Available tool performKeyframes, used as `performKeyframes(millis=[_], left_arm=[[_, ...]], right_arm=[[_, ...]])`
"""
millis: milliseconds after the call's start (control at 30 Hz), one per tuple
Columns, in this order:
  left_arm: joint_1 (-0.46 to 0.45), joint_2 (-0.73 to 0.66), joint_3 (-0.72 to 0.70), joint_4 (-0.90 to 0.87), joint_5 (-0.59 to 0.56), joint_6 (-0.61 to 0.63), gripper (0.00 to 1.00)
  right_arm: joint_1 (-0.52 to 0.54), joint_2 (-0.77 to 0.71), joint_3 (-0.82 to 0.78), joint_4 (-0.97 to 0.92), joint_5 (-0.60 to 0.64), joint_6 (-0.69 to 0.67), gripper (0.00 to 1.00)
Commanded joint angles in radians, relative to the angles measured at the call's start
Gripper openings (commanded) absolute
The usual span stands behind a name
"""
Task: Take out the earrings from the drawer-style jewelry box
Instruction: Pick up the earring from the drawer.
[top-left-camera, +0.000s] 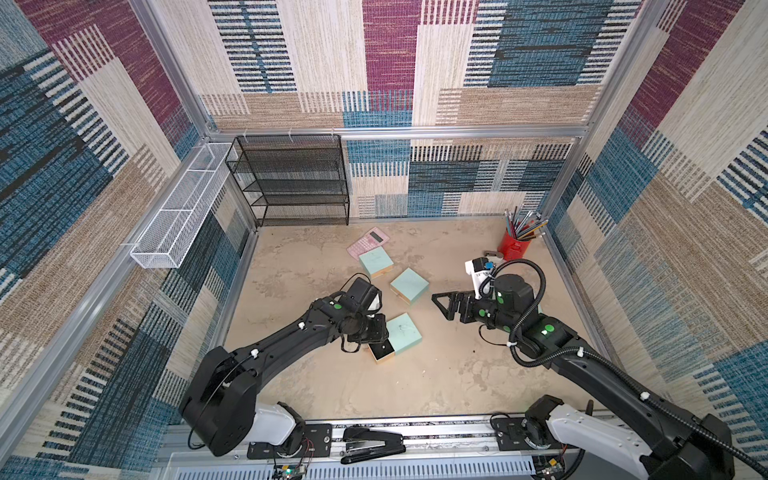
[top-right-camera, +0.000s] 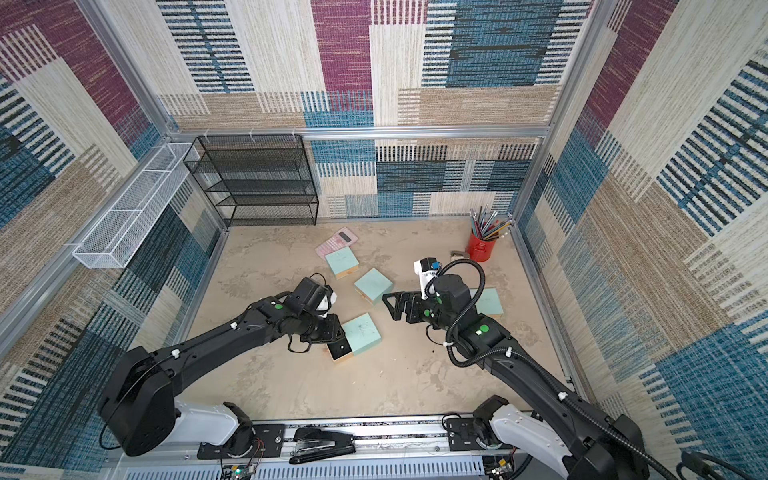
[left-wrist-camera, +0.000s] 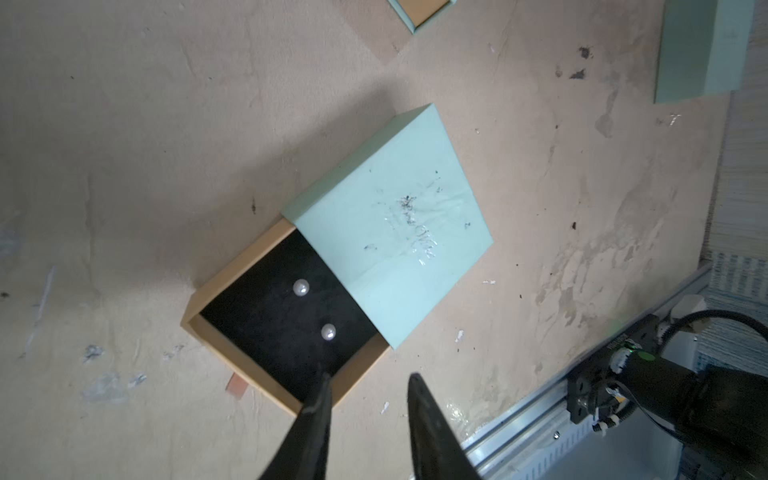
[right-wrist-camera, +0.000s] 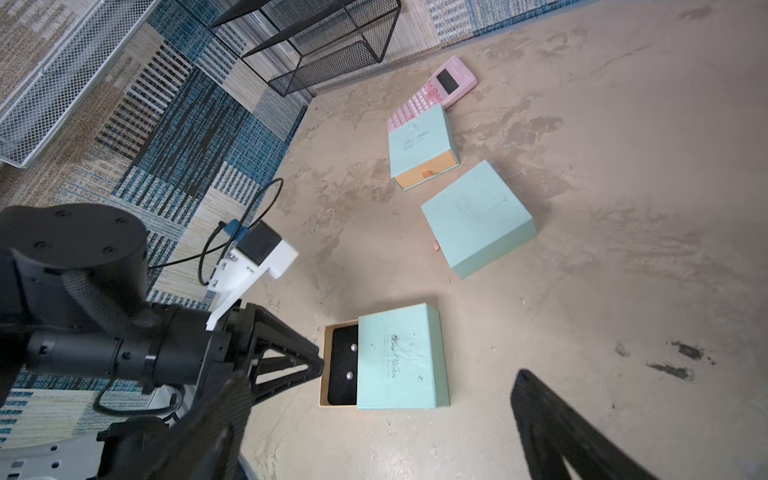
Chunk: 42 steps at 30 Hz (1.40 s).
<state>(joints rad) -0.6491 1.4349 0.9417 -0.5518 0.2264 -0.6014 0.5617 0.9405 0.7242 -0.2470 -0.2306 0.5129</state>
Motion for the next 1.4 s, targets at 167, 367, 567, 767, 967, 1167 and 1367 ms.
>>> performKeyframes(millis=[167, 367, 567, 767, 967, 1167, 1367], left_arm=[[-0.004, 0.083, 0.034, -0.026, -0.078, 0.027, 0.24], [-0.007, 0.133, 0.049, -0.026, -0.087, 0.023, 0.22], [-0.009, 0.166, 0.057, -0.024, -0.092, 0.019, 0.21], [-0.010, 0.192, 0.060, -0.025, -0.102, 0.015, 0.19], [-0.012, 0.205, 0.062, -0.024, -0.109, 0.014, 0.19], [-0.015, 0.226, 0.069, -0.023, -0.109, 0.015, 0.18], [-0.017, 0.232, 0.071, -0.023, -0.115, 0.009, 0.16]], right_arm=[[0.001, -0.094, -0.035, -0.047, -0.003, 0.033, 0.99], [0.001, -0.111, -0.058, -0.040, -0.015, 0.045, 0.99], [0.001, -0.123, -0.075, -0.032, -0.021, 0.056, 0.99], [0.001, -0.121, -0.083, -0.022, -0.029, 0.058, 0.99], [0.001, -0.114, -0.089, -0.012, -0.038, 0.056, 0.99], [0.001, -0.109, -0.096, 0.002, -0.042, 0.061, 0.99], [0.001, -0.104, -0.101, 0.008, -0.038, 0.062, 0.99]])
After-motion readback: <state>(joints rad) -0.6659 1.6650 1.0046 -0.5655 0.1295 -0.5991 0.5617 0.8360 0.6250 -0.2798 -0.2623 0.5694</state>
